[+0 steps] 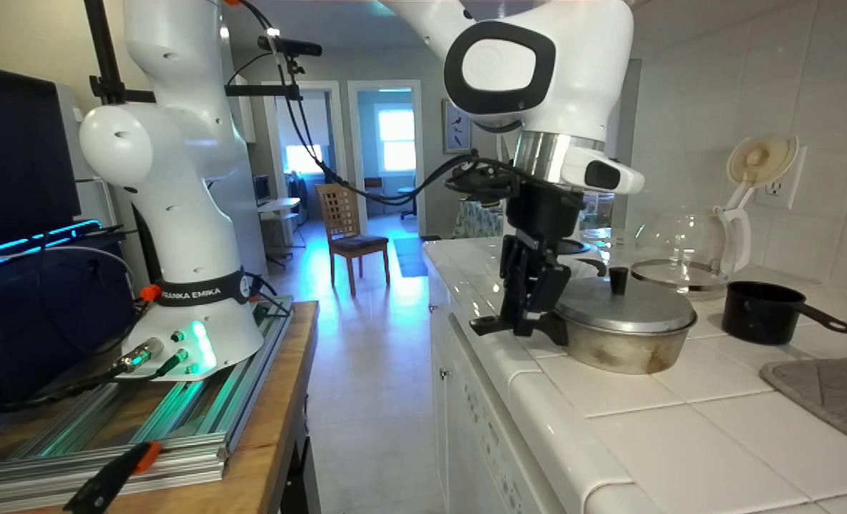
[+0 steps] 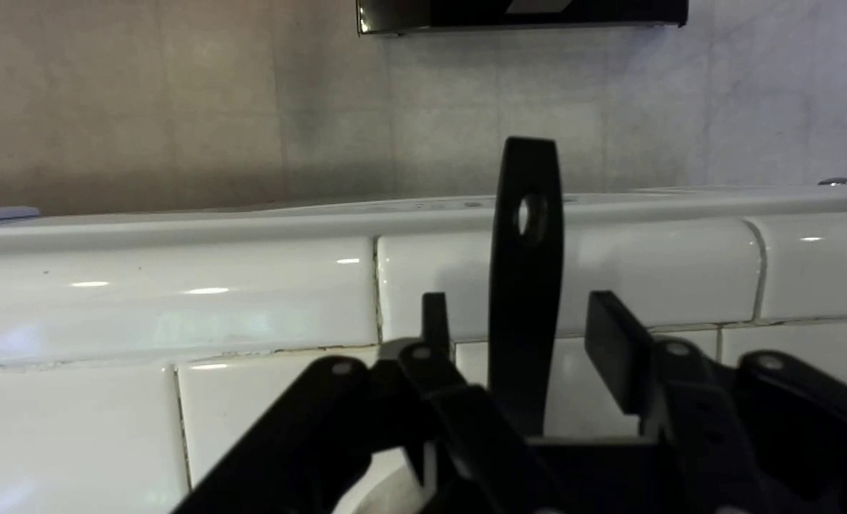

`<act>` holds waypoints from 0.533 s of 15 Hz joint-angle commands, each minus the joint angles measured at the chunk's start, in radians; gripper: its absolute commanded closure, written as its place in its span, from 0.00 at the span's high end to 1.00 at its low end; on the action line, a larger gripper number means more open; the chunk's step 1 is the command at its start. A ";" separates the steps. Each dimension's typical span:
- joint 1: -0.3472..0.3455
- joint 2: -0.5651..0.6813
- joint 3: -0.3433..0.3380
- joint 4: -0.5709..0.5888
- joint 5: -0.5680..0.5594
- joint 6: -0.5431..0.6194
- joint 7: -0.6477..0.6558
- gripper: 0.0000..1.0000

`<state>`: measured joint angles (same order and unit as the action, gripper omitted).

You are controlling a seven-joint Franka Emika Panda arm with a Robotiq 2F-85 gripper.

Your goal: Put the pot's lid on the grey mat

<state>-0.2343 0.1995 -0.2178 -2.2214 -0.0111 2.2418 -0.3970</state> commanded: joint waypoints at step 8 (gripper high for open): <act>-0.004 -0.104 -0.012 -0.004 -0.034 0.029 0.129 1.00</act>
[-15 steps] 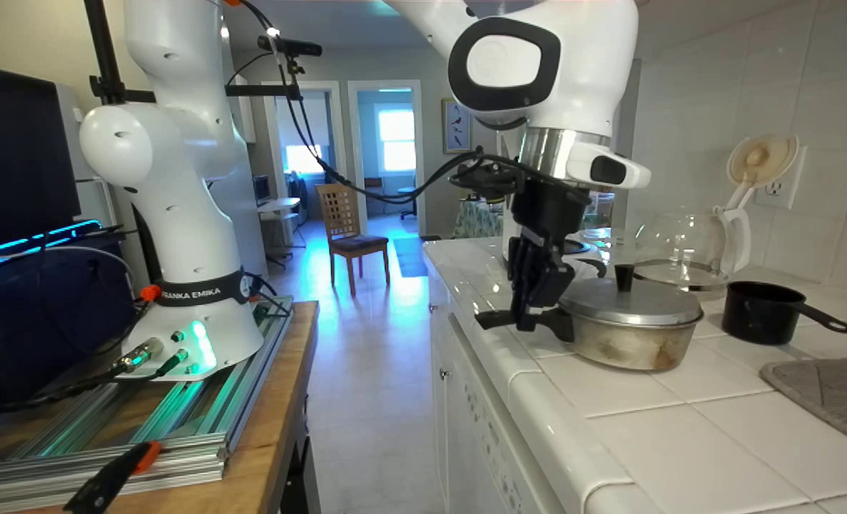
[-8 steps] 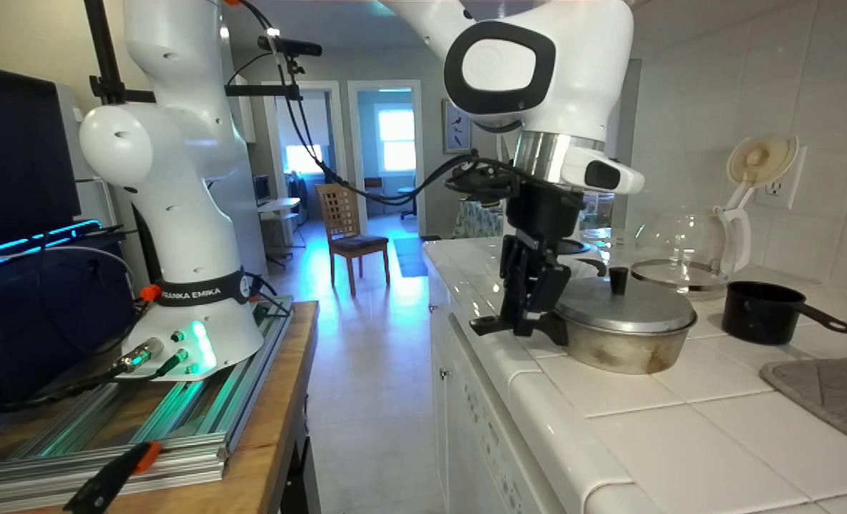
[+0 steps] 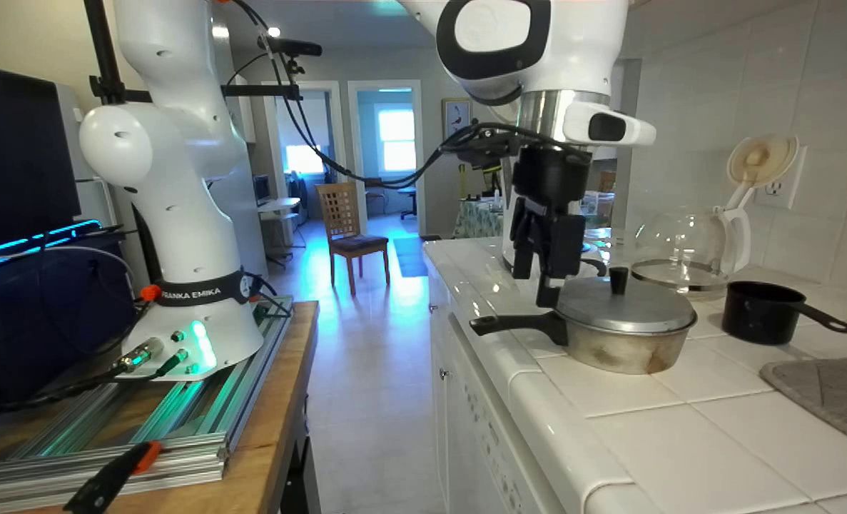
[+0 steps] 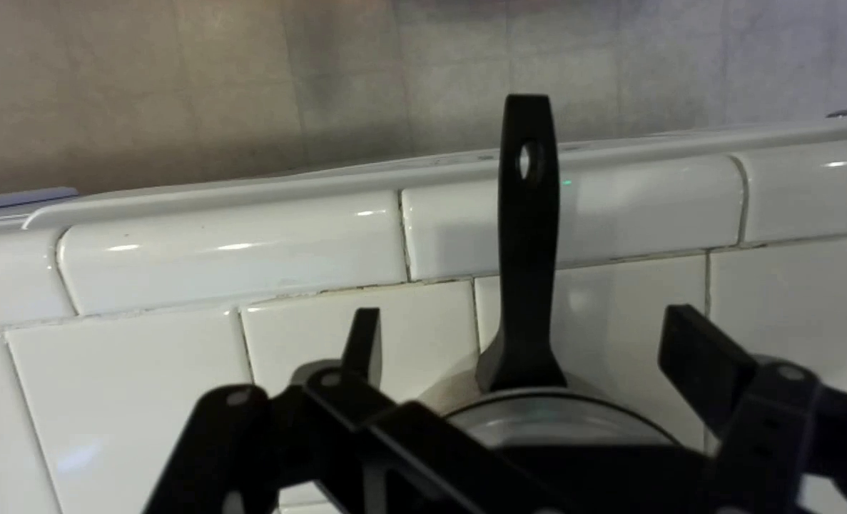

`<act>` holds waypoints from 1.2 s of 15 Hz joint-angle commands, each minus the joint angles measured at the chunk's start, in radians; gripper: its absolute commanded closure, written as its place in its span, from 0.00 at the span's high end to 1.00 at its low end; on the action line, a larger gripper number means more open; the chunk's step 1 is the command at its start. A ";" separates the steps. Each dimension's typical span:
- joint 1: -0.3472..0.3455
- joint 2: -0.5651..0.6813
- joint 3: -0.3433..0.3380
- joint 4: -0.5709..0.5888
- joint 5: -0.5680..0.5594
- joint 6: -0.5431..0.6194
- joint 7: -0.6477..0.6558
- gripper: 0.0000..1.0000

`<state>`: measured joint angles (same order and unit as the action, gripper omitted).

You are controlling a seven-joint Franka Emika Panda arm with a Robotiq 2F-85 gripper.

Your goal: Put the pot's lid on the grey mat

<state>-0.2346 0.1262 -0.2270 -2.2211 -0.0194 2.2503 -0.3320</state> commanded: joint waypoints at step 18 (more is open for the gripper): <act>-0.005 0.123 0.032 0.205 0.000 0.092 0.050 1.00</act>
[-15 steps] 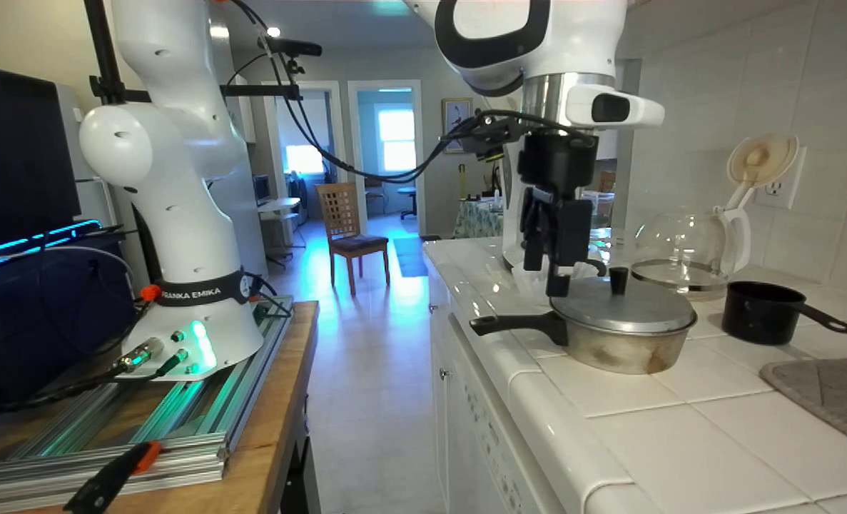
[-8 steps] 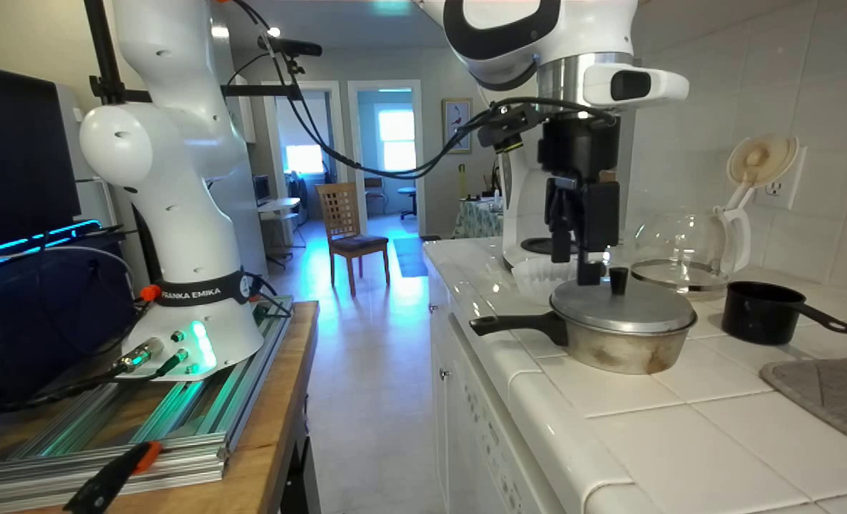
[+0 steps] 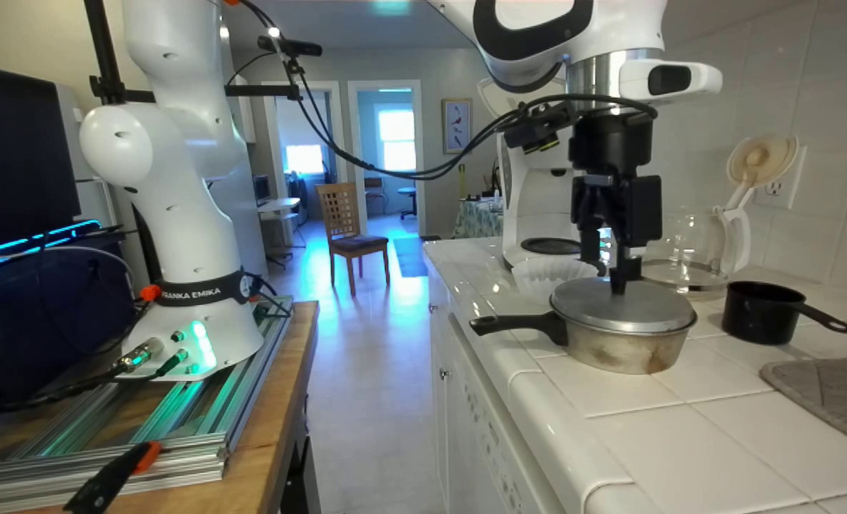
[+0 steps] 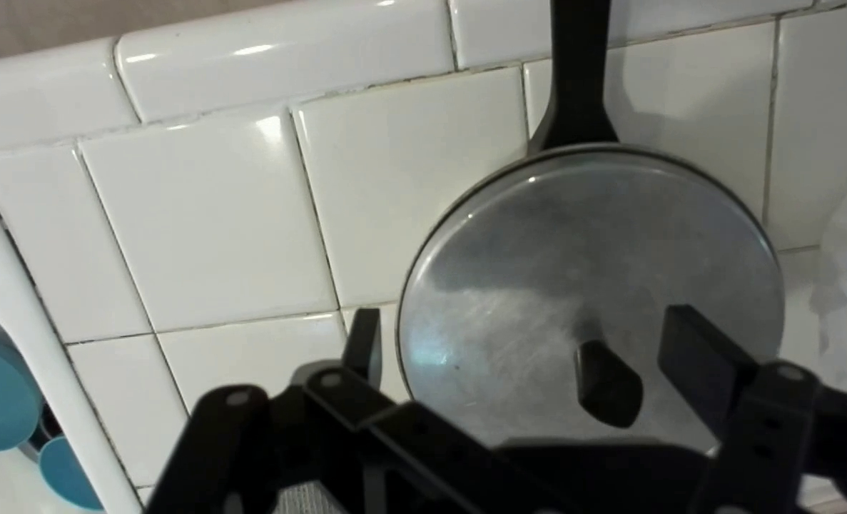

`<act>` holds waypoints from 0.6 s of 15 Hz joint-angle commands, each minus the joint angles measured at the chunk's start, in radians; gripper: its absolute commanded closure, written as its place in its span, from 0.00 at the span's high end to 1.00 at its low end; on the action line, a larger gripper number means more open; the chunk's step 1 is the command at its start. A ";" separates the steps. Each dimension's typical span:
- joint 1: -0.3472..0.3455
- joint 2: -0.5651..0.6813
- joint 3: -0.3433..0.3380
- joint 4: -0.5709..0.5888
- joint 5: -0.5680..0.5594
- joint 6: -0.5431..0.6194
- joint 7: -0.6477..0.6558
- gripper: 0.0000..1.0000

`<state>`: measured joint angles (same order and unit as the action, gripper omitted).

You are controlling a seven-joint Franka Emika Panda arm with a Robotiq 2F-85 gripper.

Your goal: Put the pot's lid on the grey mat

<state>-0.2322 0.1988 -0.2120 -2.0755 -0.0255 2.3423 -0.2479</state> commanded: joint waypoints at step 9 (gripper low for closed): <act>-0.013 0.119 0.058 0.133 0.016 -0.017 -0.077 0.69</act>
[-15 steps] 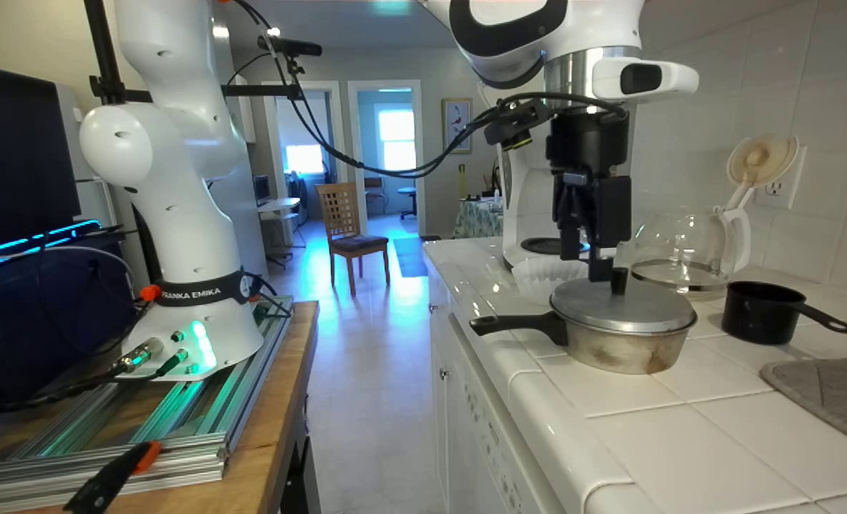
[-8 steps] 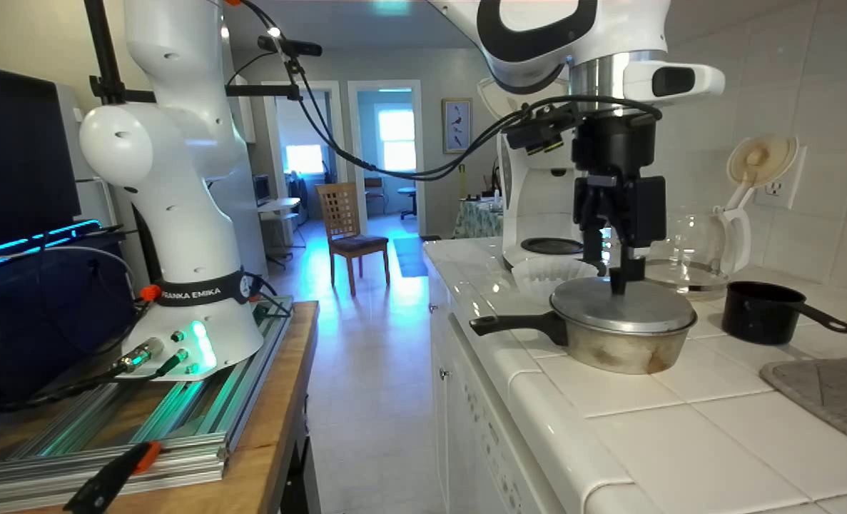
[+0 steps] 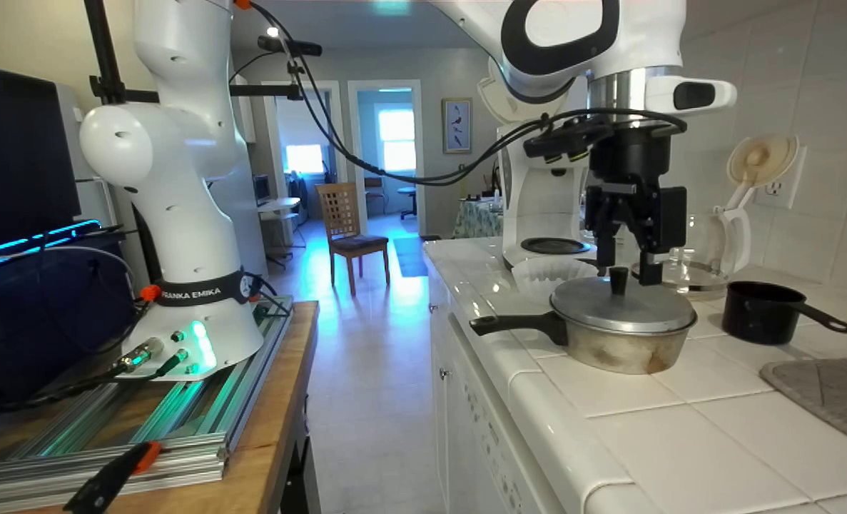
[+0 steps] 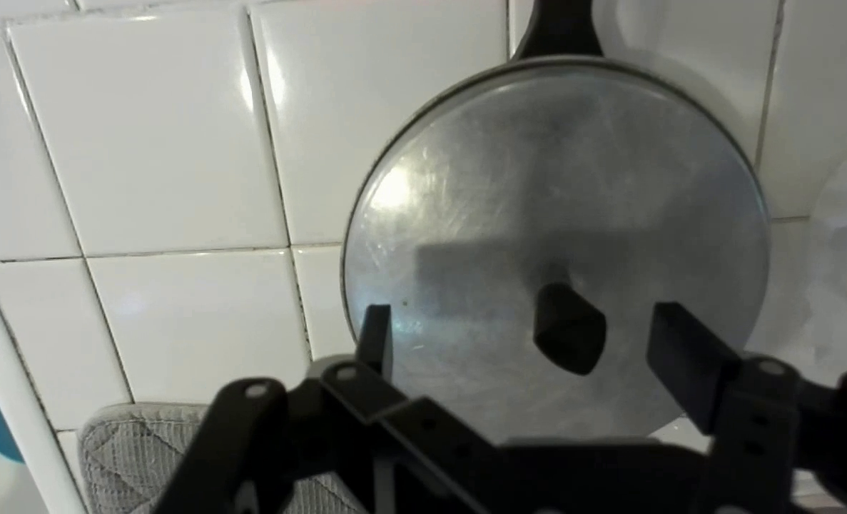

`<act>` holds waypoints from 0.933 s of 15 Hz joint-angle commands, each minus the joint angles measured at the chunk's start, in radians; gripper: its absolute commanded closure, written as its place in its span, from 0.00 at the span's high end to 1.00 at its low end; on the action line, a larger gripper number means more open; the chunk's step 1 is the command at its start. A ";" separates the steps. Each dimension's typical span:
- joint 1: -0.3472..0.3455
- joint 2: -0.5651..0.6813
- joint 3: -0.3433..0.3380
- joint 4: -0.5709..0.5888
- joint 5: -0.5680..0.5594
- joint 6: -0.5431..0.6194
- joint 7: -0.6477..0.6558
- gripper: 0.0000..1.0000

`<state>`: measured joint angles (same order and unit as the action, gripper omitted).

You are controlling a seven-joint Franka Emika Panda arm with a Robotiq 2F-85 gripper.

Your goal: Put the pot's lid on the grey mat

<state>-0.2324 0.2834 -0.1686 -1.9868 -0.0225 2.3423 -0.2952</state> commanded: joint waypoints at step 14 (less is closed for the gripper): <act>-0.016 0.038 0.015 0.063 0.015 -0.026 -0.009 0.06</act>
<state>-0.2348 0.3158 -0.1606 -1.9530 -0.0224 2.3411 -0.3046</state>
